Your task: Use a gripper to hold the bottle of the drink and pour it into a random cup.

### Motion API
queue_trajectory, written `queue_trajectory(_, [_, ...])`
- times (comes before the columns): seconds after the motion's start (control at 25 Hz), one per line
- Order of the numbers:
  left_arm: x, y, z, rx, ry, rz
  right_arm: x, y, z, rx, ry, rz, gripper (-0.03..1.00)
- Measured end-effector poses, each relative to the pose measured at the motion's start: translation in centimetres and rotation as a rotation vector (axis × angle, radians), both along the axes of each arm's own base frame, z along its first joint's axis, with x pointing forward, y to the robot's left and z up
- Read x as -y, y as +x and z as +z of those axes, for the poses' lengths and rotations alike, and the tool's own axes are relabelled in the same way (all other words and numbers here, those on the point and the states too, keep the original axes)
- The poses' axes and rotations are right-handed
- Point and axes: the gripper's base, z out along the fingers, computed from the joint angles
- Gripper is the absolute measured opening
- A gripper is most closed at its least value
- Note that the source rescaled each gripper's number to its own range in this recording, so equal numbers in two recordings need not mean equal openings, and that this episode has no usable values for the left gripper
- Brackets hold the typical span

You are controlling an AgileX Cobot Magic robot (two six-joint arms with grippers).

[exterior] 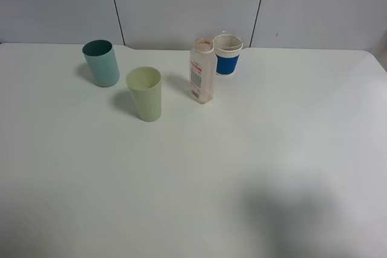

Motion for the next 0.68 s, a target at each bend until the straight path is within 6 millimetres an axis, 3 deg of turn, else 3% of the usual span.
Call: queue_trajectory(0.68, [0.00, 0.00, 0.00, 0.000, 0.000, 0.000, 0.00, 0.00, 0.00, 0.000, 0.000, 0.000, 1.00])
